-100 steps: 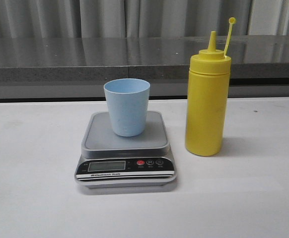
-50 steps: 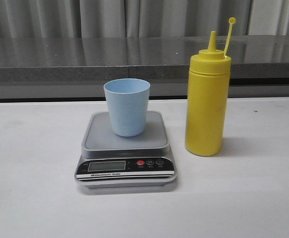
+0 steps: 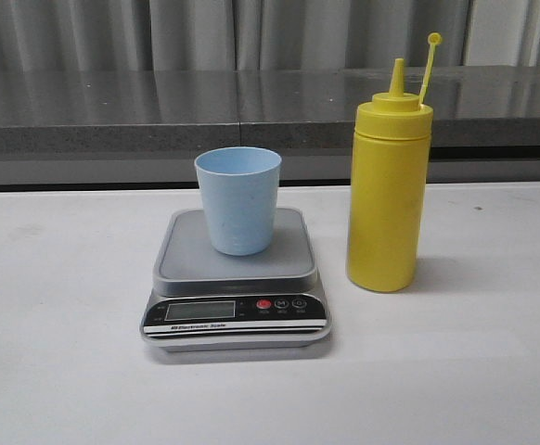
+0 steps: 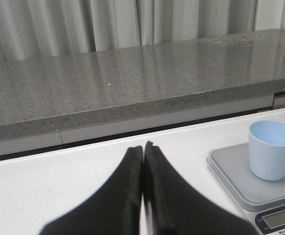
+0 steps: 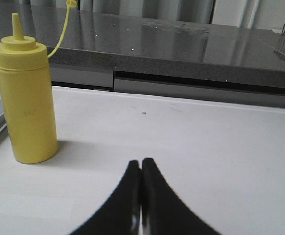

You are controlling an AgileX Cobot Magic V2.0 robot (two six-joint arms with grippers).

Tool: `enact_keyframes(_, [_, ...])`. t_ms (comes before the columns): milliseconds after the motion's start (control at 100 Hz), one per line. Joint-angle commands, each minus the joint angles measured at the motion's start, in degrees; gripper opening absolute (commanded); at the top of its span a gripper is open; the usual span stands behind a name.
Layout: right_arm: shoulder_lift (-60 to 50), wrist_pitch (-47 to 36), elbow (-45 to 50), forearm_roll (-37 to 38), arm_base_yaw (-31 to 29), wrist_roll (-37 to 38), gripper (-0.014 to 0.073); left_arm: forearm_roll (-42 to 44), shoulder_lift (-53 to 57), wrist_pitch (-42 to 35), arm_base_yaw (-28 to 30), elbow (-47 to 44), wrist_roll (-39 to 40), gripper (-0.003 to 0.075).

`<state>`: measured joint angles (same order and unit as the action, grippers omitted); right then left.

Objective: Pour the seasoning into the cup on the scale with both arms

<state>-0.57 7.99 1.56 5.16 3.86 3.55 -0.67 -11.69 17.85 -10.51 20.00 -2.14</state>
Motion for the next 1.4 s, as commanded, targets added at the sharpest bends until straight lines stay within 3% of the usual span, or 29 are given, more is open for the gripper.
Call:
enact_keyframes(0, [-0.91,-4.76,0.08,0.1,-0.29,-0.71,-0.0066,1.01,-0.62,-4.73,0.22,0.33,0.43,-0.0018])
enact_keyframes(310, [-0.91,-4.76,0.08,0.1,-0.29,-0.71,-0.0066,1.91,3.87,-14.24,0.97,-9.53,0.43,-0.0018])
enact_keyframes(670, [-0.91,-4.76,0.08,0.1,-0.29,-0.71,-0.0066,1.91,13.38,-14.88,6.34,-18.21,0.43,-0.0018])
enact_keyframes(1390, [-0.91,-4.71,0.08,0.1,-0.29,-0.71,-0.0066,1.55,13.96,-17.85,7.59,-20.49,0.43,-0.0018])
